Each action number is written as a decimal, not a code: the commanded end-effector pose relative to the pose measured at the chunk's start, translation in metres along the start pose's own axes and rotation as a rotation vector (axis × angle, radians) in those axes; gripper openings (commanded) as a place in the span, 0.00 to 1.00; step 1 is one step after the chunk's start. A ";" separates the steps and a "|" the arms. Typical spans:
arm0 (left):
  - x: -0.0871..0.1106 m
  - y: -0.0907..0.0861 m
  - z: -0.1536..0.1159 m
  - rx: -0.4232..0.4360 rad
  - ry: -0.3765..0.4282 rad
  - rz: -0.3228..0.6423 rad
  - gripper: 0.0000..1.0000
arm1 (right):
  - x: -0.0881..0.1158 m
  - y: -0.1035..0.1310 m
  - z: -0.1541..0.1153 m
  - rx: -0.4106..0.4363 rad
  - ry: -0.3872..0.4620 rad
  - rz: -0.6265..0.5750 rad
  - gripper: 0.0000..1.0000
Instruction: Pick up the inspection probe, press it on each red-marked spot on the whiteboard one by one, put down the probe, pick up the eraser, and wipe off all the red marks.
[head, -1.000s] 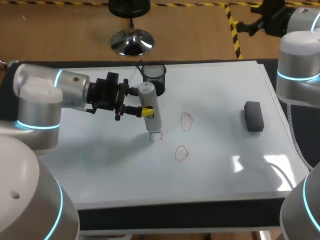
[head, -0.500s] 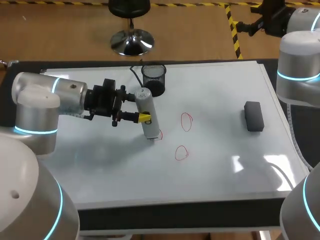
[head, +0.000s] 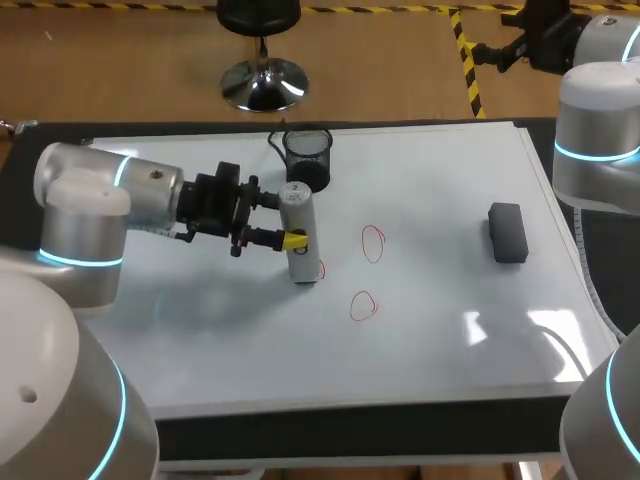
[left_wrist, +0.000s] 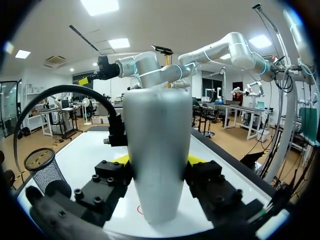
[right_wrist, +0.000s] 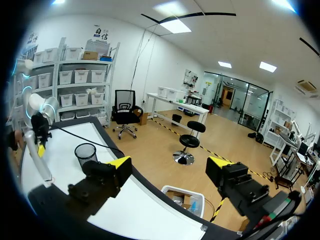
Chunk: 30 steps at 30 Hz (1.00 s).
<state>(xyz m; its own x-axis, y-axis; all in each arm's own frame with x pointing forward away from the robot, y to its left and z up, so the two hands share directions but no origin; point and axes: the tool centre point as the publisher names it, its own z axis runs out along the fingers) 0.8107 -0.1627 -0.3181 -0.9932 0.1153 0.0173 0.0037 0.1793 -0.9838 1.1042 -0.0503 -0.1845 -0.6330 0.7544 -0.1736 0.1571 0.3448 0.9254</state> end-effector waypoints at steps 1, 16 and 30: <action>-0.006 0.004 0.006 -0.007 0.013 -0.002 0.00 | 0.000 0.000 0.000 0.000 0.000 0.000 1.00; -0.003 0.011 0.016 -0.032 0.036 -0.005 0.00 | 0.000 0.000 0.000 0.000 0.000 0.000 1.00; 0.008 0.019 0.013 -0.044 0.028 0.001 0.00 | 0.000 0.000 0.000 0.000 0.000 0.000 1.00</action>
<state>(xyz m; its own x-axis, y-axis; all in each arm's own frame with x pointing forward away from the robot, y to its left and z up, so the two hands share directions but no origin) 0.8062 -0.1720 -0.3237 -0.9886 0.1488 0.0229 0.0104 0.2195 -0.9755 1.1042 -0.0503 -0.1845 -0.6330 0.7544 -0.1736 0.1571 0.3448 0.9254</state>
